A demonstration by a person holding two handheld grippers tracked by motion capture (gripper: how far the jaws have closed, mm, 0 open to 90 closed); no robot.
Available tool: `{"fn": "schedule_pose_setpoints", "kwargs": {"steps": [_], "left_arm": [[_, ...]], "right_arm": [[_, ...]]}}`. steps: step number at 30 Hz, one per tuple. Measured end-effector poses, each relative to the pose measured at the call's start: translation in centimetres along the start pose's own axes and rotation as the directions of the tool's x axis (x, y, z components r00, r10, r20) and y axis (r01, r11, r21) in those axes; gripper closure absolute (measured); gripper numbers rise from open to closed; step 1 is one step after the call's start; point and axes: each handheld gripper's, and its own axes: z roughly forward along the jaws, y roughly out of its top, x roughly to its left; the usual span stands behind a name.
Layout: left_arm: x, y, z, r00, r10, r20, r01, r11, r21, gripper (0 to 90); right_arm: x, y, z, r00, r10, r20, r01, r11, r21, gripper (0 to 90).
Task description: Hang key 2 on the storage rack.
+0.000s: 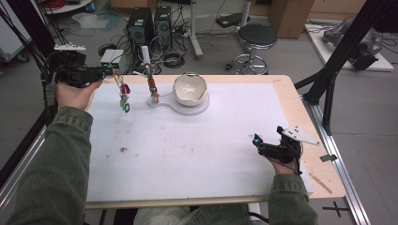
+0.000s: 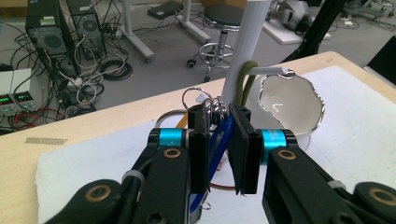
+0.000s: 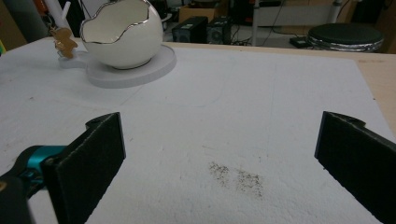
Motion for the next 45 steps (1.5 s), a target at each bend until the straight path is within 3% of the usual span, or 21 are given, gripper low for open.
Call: {"fn": "schedule_pose_setpoints", "kwargs": {"steps": [4, 8, 11, 14, 17, 19, 21, 24, 31, 36, 45], "left_arm": [[0.2, 0.5, 1.2, 0.9999, 0.002, -0.012, -0.002, 0.9998, 0.018, 78.6], [0.7, 0.6, 2.4, 0.9997, -0.025, 0.009, 0.025, 0.9997, -0.003, 78.6], [1.6, 0.3, 3.6, 0.9992, -0.039, 0.004, 0.039, 0.9986, 0.034, 78.6], [2.0, 0.1, 4.5, 0.9981, -0.060, 0.016, 0.060, 0.9977, 0.030, 78.6], [1.9, 0.0, 5.2, 0.9965, -0.072, 0.044, 0.071, 0.9973, 0.020, 78.6], [1.7, 0.1, 5.7, 0.9953, -0.088, 0.041, 0.087, 0.9960, 0.020, 78.6], [1.4, 0.5, 6.1, 0.9975, -0.065, 0.028, 0.064, 0.9968, 0.048, 78.6], [0.9, 1.5, 6.6, 0.9983, -0.047, 0.036, 0.045, 0.9982, 0.039, 78.6], [0.7, 2.9, 7.7, 0.9973, -0.066, 0.032, 0.063, 0.9954, 0.072, 78.6], [1.4, 2.8, 8.9, 0.9930, -0.113, 0.034, 0.110, 0.9906, 0.082, 78.6], [1.0, 2.1, 10.7, 0.9931, -0.108, 0.045, 0.102, 0.9864, 0.129, 78.3]], "right_arm": [[0.0, 0.0, 0.0, 1.0000, -0.005, -0.003, 0.005, 1.000, -0.007, 0.9], [0.1, 0.0, 0.0, 1.0000, -0.006, 0.001, 0.006, 1.000, -0.006, 0.8], [0.2, 0.0, 0.0, 0.9999, -0.012, 0.007, 0.013, 1.000, -0.006, 0.8], [0.2, 0.0, 0.1, 0.9997, -0.023, 0.008, 0.023, 1.000, -0.005, 0.9], [0.3, 0.0, 0.1, 0.9998, -0.021, 0.006, 0.021, 1.000, -0.003, 0.9], [0.2, 0.0, 0.1, 0.9997, -0.023, 0.008, 0.023, 1.000, -0.007, 0.8], [0.2, 0.0, 0.0, 0.9997, -0.024, 0.009, 0.024, 1.000, -0.006, 0.9], [0.3, 0.0, 0.0, 0.9998, -0.020, 0.006, 0.020, 1.000, -0.005, 0.8], [0.2, 0.0, -0.1, 0.9997, -0.026, 0.002, 0.026, 1.000, -0.012, 0.9], [0.2, 0.0, -0.2, 0.9997, -0.023, -0.001, 0.023, 1.000, -0.014, 0.8], [0.2, 0.0, -0.1, 0.9997, -0.023, -0.003, 0.023, 1.000, -0.010, 0.8]]}}
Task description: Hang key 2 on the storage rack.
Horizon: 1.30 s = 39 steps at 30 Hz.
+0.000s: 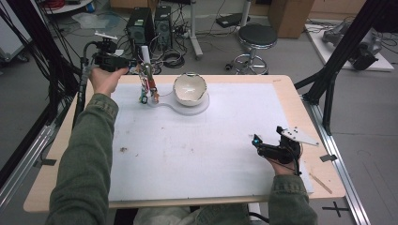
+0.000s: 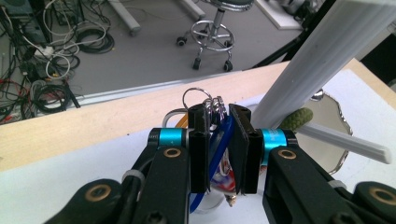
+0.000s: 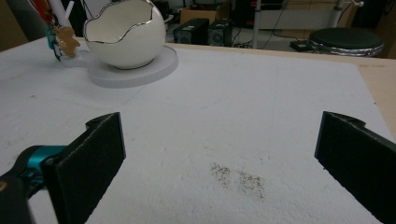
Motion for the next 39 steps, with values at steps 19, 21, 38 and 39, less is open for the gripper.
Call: {"fn": "schedule_pose_setpoints", "kwargs": {"steps": [19, 21, 38, 39], "left_arm": [[0.9, -1.6, -1.2, 0.9875, -0.156, -0.020, 0.156, 0.9877, -0.012, 8.9], [1.0, -1.9, -1.4, 0.9887, -0.146, -0.034, 0.146, 0.9893, -0.011, 1.6], [0.3, -4.7, -4.2, 0.9981, -0.034, -0.052, 0.030, 0.9965, -0.078, 1.6], [0.2, -4.9, -4.2, 0.9983, -0.028, -0.051, 0.023, 0.9963, -0.082, 1.6]], "right_arm": [[-0.1, 0.0, -0.3, 0.9997, 0.016, 0.017, -0.016, 1.000, -0.006, 0.8], [-0.1, -0.1, -0.3, 0.9998, 0.011, 0.017, -0.011, 1.000, -0.006, 0.8], [-0.1, 0.0, -0.3, 0.9997, 0.008, 0.024, -0.008, 1.000, -0.008, 0.8], [-0.1, 0.0, -0.3, 0.9997, 0.011, 0.022, -0.011, 1.000, -0.004, 0.8]]}}
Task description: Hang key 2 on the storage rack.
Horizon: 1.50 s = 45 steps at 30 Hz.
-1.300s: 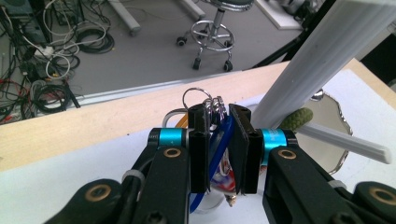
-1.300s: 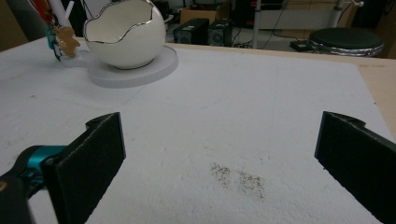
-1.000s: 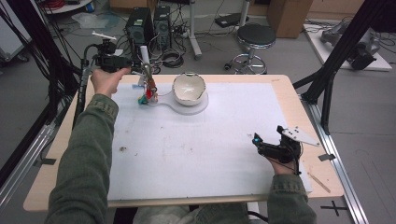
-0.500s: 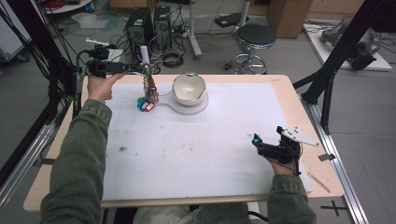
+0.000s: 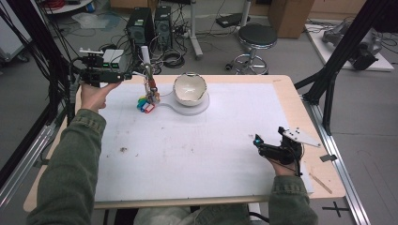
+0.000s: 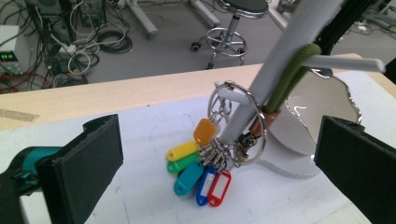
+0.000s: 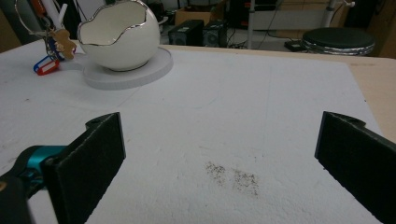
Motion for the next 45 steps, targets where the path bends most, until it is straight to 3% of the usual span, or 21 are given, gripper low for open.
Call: {"fn": "schedule_pose_setpoints", "kwargs": {"steps": [3, 15, 25, 28, 45], "left_arm": [[-0.3, -0.6, -0.3, 0.9988, 0.036, -0.032, -0.036, 0.9993, -0.010, 1.7], [-0.5, -3.6, -1.9, 0.9987, 0.034, -0.038, -0.036, 0.9981, -0.050, 1.6], [-0.9, -5.0, -3.2, 0.9986, 0.044, -0.028, -0.046, 0.9954, -0.084, 1.7], [-0.9, -5.8, -3.6, 0.9964, 0.062, -0.058, -0.068, 0.9912, -0.113, 1.7], [-0.4, -10.0, -4.5, 0.9971, 0.029, -0.070, -0.038, 0.9911, -0.128, 1.6]], "right_arm": [[0.0, 0.0, 0.0, 1.0000, 0.002, -0.001, -0.002, 1.000, 0.004, 0.8], [0.0, 0.0, 0.1, 1.0000, 0.001, 0.001, -0.001, 1.000, 0.002, 0.8], [0.0, 0.0, 0.1, 1.0000, -0.004, 0.000, 0.004, 1.000, -0.004, 0.8], [0.0, 0.0, 0.1, 1.0000, -0.005, 0.000, 0.005, 1.000, -0.006, 0.8], [0.0, 0.0, 0.1, 1.0000, -0.006, -0.004, 0.006, 1.000, -0.005, 0.8]]}}
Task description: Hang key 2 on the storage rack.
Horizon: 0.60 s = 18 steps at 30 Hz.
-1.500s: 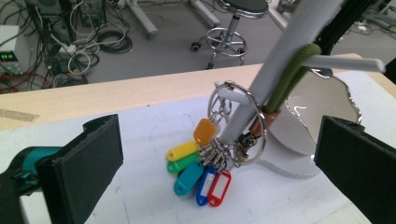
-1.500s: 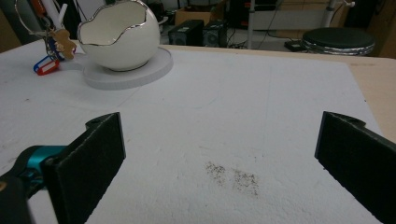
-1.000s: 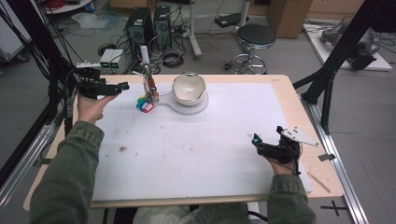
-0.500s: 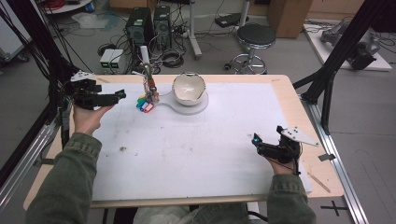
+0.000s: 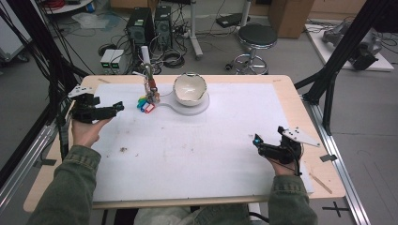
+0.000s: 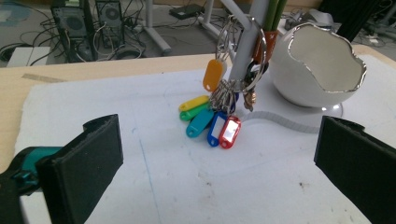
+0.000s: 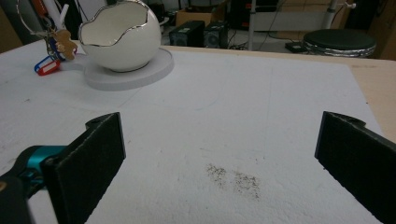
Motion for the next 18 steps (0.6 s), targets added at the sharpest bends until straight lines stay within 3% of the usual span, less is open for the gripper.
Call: {"fn": "schedule_pose_setpoints", "kwargs": {"steps": [13, 16, 18], "left_arm": [[-0.3, -2.8, -1.9, 0.9994, -0.004, -0.034, 0.002, 0.9986, -0.054, 1.6], [-0.7, -3.7, -2.0, 0.9948, 0.030, -0.097, -0.035, 0.9980, -0.053, 1.7], [-0.9, -4.4, -2.2, 0.9926, 0.046, -0.112, -0.054, 0.9966, -0.063, 1.7]], "right_arm": [[0.0, 0.0, 0.0, 1.0000, 0.002, 0.003, -0.002, 1.000, -0.001, 0.8], [0.0, 0.0, -0.1, 1.0000, 0.005, 0.005, -0.005, 1.000, -0.002, 0.8], [0.0, 0.0, -0.1, 1.0000, 0.005, 0.005, -0.005, 1.000, -0.003, 0.8]]}}
